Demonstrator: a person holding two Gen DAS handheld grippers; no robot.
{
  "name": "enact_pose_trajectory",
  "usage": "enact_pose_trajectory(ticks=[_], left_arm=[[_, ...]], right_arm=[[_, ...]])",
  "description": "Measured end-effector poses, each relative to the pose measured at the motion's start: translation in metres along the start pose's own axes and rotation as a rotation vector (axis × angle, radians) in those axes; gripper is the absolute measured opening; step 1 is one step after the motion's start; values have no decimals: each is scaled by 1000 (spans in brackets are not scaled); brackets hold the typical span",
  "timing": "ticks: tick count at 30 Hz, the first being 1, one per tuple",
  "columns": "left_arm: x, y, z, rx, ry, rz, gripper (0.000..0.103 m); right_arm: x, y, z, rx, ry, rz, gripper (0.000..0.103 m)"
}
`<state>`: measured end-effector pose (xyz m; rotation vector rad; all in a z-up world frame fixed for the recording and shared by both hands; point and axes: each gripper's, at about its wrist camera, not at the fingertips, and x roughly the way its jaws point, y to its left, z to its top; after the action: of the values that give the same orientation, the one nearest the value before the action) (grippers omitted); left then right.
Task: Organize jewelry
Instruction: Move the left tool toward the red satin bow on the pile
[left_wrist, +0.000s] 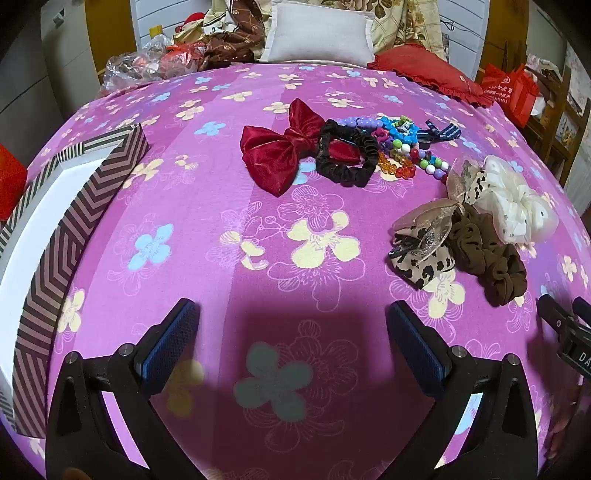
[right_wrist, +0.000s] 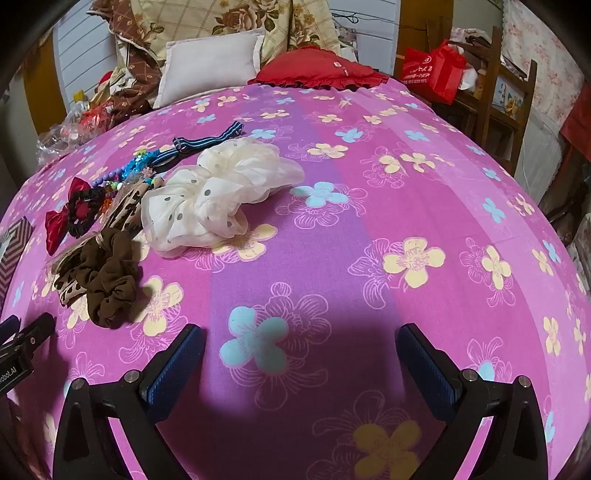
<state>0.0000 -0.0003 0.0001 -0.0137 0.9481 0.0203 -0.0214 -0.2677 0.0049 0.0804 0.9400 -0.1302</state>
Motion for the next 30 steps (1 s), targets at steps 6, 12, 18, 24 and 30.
enact_pose_trajectory(ticks=[6,12,18,24,30], left_arm=[[-3,2,-2,12,17,0,102],[-46,21,-6,-12,-32,8,100],[-90,42,-12,-17,-151,53,100],[-118,55,-16,-60,-201,40,100],[-134,58,-18,-5,-216,60,100]], right_arm=[[-1,0,-2,-3,2,3,103],[-11,4,-7,20,0,-56,89],[-69,22,-29,81,-147,-49,79],[-111,38,-31,144,-179,74,78],[-122,63,-41,53,-168,55,78]])
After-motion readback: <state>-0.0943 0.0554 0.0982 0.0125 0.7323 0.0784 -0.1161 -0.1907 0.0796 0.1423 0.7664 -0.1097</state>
